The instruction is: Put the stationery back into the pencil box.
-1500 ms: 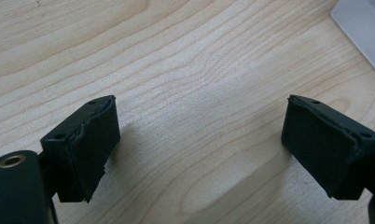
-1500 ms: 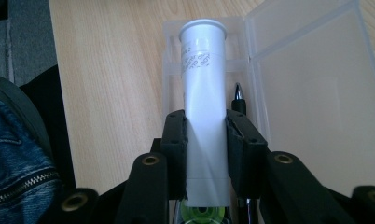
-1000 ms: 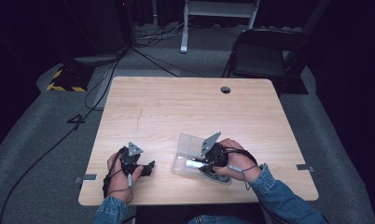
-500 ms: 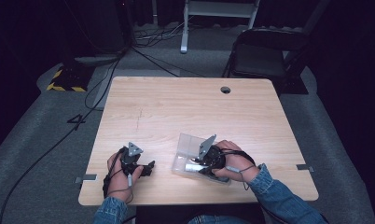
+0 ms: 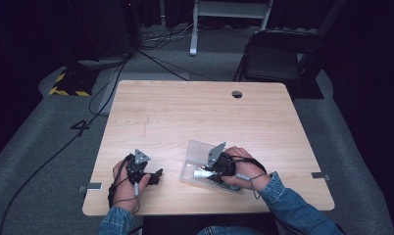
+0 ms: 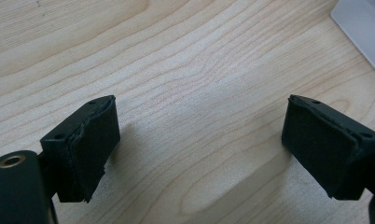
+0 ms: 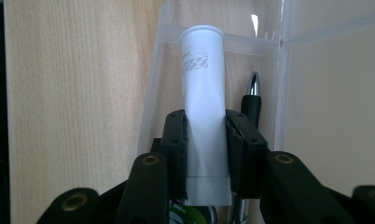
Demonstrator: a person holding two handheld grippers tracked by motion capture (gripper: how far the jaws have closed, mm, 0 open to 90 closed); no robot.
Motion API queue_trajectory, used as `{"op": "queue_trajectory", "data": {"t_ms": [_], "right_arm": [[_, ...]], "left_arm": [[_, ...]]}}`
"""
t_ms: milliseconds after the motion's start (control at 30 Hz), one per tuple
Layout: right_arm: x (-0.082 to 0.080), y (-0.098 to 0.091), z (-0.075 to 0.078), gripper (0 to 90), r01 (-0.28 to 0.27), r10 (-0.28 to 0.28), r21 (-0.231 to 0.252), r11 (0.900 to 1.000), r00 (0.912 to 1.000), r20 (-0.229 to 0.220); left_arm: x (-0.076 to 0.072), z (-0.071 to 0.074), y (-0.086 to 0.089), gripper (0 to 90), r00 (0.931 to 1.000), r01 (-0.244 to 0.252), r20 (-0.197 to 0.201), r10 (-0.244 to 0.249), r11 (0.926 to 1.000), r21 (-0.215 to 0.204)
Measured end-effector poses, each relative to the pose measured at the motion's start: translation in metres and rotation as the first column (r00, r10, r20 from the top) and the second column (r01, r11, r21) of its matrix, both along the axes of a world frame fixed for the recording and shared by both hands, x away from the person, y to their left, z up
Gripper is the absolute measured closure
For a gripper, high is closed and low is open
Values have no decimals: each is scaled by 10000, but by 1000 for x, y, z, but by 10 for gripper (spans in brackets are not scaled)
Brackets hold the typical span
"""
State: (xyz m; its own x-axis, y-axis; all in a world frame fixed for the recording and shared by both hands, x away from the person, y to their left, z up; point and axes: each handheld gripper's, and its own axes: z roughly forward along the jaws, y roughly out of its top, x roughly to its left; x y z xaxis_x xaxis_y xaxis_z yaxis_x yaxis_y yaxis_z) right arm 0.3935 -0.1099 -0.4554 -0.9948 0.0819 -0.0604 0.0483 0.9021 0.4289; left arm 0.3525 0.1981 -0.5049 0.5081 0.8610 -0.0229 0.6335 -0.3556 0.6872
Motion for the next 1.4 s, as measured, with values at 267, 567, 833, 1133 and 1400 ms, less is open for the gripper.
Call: {"op": "queue_trajectory", "data": {"t_ms": [267,567,833,1133,1400], "right_arm": [[4,-2,-1,681,-92,85,243,9997,9995,288],[4,-3,-1,700,-176,161,289,9994,9987,492],[3,-3,-3,703,-55,48,353,9994,9998,200],[3,-6,2,658,281,-288,702,9971,9996,83],[4,-16,16,604,790,-812,1383,9872,9966,103]], "left_arm": [[0,0,0,116,10000,1,-3,-1,10000,-1],[0,0,0,117,10000,0,-2,0,10000,0],[0,0,0,117,10000,1,-3,-1,10000,-2],[0,0,0,117,10000,6,6,-6,10000,0],[0,0,0,117,10000,8,7,-8,10000,3]]}}
